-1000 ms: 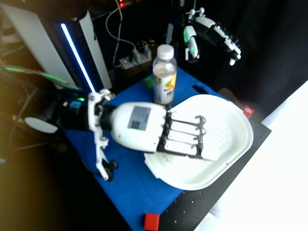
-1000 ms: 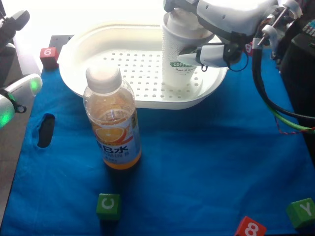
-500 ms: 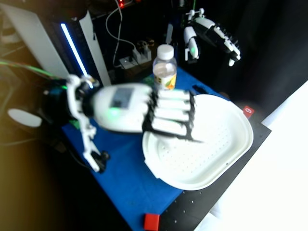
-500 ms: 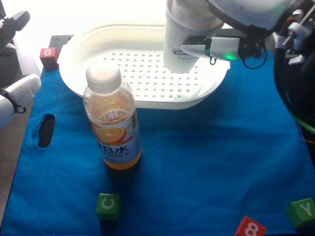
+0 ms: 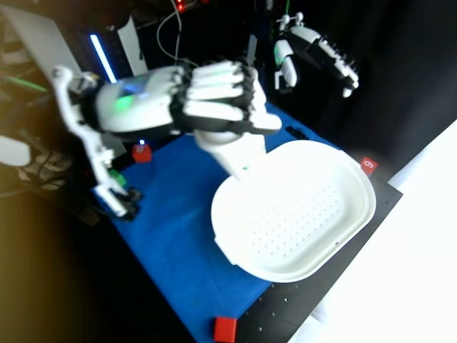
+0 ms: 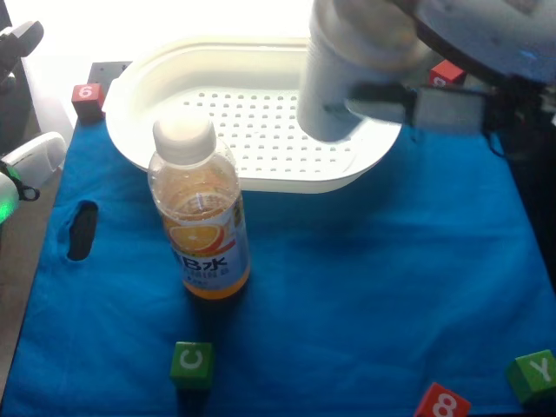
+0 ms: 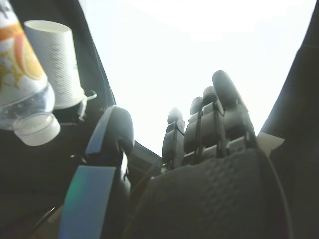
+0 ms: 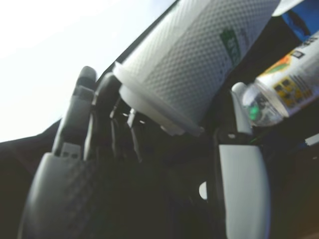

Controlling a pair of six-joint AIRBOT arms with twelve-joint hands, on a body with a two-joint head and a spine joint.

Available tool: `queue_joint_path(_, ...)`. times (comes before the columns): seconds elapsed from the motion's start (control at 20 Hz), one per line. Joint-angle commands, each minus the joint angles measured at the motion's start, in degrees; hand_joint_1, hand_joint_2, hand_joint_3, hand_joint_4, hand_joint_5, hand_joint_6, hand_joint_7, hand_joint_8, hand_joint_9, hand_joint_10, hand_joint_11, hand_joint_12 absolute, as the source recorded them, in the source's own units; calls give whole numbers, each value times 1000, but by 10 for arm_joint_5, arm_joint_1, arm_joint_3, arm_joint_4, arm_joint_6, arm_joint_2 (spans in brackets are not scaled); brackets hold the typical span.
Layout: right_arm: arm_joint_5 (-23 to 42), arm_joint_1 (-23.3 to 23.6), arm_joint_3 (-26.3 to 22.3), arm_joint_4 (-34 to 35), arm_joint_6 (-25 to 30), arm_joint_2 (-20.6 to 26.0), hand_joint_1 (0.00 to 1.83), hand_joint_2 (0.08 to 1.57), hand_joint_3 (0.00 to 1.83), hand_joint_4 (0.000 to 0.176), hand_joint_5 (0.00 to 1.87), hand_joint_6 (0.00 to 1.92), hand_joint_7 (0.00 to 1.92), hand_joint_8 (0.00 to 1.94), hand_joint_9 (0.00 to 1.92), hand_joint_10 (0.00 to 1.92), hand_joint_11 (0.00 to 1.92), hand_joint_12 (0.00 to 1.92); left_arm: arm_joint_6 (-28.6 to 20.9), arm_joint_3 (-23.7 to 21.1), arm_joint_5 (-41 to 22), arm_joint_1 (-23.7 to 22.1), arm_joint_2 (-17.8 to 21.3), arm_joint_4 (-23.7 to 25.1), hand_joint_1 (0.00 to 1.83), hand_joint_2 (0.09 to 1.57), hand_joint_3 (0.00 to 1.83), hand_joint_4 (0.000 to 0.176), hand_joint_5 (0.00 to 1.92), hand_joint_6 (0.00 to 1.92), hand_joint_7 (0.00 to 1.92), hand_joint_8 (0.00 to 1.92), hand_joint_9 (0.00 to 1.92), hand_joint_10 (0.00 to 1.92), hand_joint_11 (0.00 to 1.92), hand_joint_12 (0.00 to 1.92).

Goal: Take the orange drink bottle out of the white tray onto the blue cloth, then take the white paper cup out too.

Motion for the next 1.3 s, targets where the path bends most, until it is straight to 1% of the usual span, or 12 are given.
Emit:
queue_joint_path(0.0, 77, 3, -6, -8, 12, 4, 819, 1285, 11, 0, 0, 1263, 0, 1427, 85, 1824, 106, 1921, -4, 0, -77, -1, 0, 4, 669, 1352, 2, 81, 148, 1, 86, 1, 146, 4, 0, 854)
queue_joint_path(0.2, 77, -44, -17, -50, 104, 41, 776, 1277, 2, 0, 0, 1301, 0, 1418, 105, 1746, 127, 1921, -6, -2, -82, 4, 0, -2, 716, 1348, 0, 79, 161, 2, 79, 1, 131, 3, 0, 1022)
queue_joint_path(0.35, 66, -70, -28, -55, 106, 51, 814, 1254, 0, 0, 0, 1383, 42, 1325, 96, 1509, 13, 1921, -6, -2, -82, 4, 0, -3, 697, 1344, 0, 87, 161, 0, 84, 1, 150, 10, 0, 1131)
queue_joint_path(0.45, 23, -75, -19, -60, 106, 39, 808, 1274, 3, 0, 0, 1454, 1, 1311, 48, 1697, 111, 1921, -6, -2, -83, 4, 0, -4, 678, 1350, 2, 87, 157, 0, 74, 0, 144, 7, 0, 1102)
queue_joint_path(0.55, -8, -79, -8, -67, 106, 16, 924, 1205, 0, 0, 0, 1527, 36, 1279, 173, 1540, 193, 1898, -6, -2, -84, 5, 0, -5, 715, 1355, 2, 89, 162, 2, 68, 0, 137, 4, 0, 1117)
queue_joint_path(0.6, -14, -85, -3, -67, 106, 5, 945, 1196, 0, 0, 0, 1476, 83, 1188, 192, 1424, 172, 1838, -6, -2, -84, 5, 0, -5, 727, 1366, 3, 74, 152, 0, 59, 0, 122, 1, 0, 1089)
queue_joint_path(0.75, -20, -108, 3, -62, 106, -12, 913, 1194, 0, 0, 0, 1150, 66, 848, 105, 1212, 67, 1833, -6, -3, -85, 5, 0, -5, 723, 1362, 0, 74, 149, 0, 63, 2, 114, 0, 0, 1057)
queue_joint_path(0.9, -25, -117, 0, -61, 106, -15, 778, 1184, 0, 0, 0, 575, 60, 286, 5, 818, 0, 1719, -6, -3, -85, 5, 0, -6, 722, 1364, 0, 77, 149, 0, 67, 0, 111, 1, 0, 987)
queue_joint_path(0.95, -25, -118, -3, -61, 107, -13, 747, 1179, 0, 1, 0, 356, 31, 223, 0, 706, 0, 1699, -6, -3, -86, 6, 0, -7, 722, 1365, 0, 76, 146, 0, 65, 0, 111, 1, 0, 986)
queue_joint_path(1.0, -25, -118, -5, -61, 107, -10, 661, 1177, 0, 23, 0, 152, 5, 82, 0, 519, 0, 1691, -6, -3, -86, 6, 0, -7, 746, 1372, 0, 68, 146, 0, 61, 0, 108, 1, 0, 1017)
queue_joint_path(1.1, -23, -118, -13, -61, 107, -1, 574, 1161, 0, 40, 0, 5, 0, 2, 0, 93, 0, 1622, -6, -3, -86, 7, 0, -8, 756, 1370, 0, 71, 148, 0, 62, 1, 107, 1, 0, 1003)
queue_joint_path(1.25, -1, -118, -28, -61, 107, 19, 474, 1108, 0, 109, 0, 0, 0, 0, 0, 0, 0, 1249, -6, -3, -87, 9, 0, -10, 731, 1369, 0, 69, 139, 0, 53, 0, 100, 0, 0, 987)
